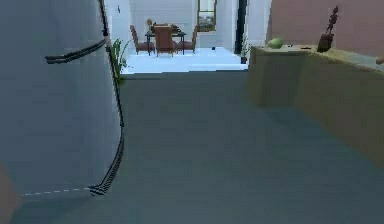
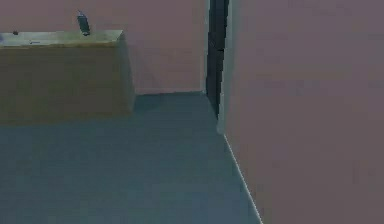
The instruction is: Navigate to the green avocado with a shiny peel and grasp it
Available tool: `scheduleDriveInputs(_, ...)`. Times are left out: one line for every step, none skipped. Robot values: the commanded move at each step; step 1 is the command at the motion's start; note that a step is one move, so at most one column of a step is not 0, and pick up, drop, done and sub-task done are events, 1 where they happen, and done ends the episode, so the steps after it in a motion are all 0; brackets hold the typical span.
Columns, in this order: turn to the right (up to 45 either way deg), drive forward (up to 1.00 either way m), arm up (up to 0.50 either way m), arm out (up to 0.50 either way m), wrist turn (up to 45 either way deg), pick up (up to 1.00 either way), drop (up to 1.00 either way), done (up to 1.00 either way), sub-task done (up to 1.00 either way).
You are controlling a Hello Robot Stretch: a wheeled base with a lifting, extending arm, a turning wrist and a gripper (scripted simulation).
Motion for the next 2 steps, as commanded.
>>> scheduleDriveInputs(-33.0, 0.0, 0.0, 0.0, 0.0, 0.0, 0.0, 0.0, 0.0)
scheduleDriveInputs(0.0, 0.3, 0.0, 0.0, 0.0, 0.0, 0.0, 0.0, 0.0)
